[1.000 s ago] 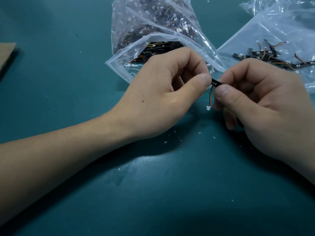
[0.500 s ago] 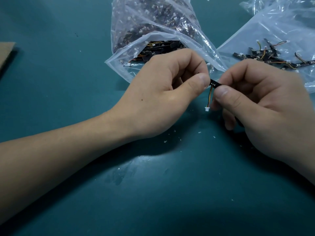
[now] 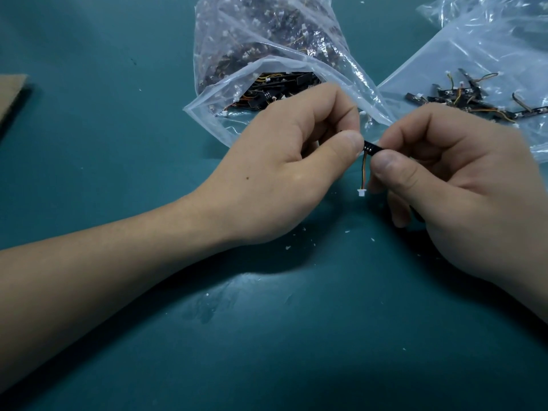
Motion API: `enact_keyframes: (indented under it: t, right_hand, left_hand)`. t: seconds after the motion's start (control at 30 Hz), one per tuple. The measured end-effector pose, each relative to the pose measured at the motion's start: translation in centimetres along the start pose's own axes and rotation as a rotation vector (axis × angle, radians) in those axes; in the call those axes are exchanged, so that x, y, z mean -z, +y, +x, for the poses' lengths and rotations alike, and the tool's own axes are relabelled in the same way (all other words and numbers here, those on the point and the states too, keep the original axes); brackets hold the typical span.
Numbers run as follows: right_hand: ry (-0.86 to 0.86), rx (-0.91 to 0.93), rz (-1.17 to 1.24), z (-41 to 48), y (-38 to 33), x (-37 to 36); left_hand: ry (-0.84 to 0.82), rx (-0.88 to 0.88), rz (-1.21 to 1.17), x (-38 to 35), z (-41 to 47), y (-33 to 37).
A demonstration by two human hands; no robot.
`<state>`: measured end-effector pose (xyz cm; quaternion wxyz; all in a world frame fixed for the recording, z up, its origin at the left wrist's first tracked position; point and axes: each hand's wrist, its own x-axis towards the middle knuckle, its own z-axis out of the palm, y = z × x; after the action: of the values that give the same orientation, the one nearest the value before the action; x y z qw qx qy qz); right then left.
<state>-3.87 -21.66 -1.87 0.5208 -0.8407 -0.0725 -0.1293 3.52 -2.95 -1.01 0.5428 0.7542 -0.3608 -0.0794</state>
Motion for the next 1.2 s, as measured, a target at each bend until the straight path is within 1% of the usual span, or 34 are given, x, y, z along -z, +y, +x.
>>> enact_keyframes:
  t: [0.17, 0.3, 0.37, 0.43, 0.53, 0.7, 1.2]
  right_hand:
    - [0.018, 0.007, -0.015, 0.14, 0.03, 0.07]
    - [0.014, 0.019, -0.022, 0.08, 0.02, 0.04]
    - [0.021, 0.032, -0.004, 0.01, -0.06, -0.12]
    - [0.031, 0.036, 0.016, -0.02, -0.13, -0.20]
    - [0.037, 0.029, 0.014, 0.02, -0.08, -0.20]
    - [0.047, 0.033, 0.020, -0.02, -0.09, -0.17]
    - [0.052, 0.052, -0.033, -0.10, -0.31, -0.19]
  left_hand:
    - [0.006, 0.021, -0.039, -0.10, -0.10, 0.03]
    - [0.014, 0.016, -0.026, -0.13, -0.29, 0.14]
    - [0.020, 0.049, -0.012, -0.13, -0.26, 0.19]
    - [-0.014, 0.087, 0.036, -0.16, -0.19, 0.12]
    - [-0.065, 0.087, 0.080, -0.21, -0.16, 0.23]
    - [-0.002, 0.063, 0.069, -0.21, -0.07, 0.26]
    - [-0.121, 0.092, 0.137, -0.06, -0.12, 0.56]
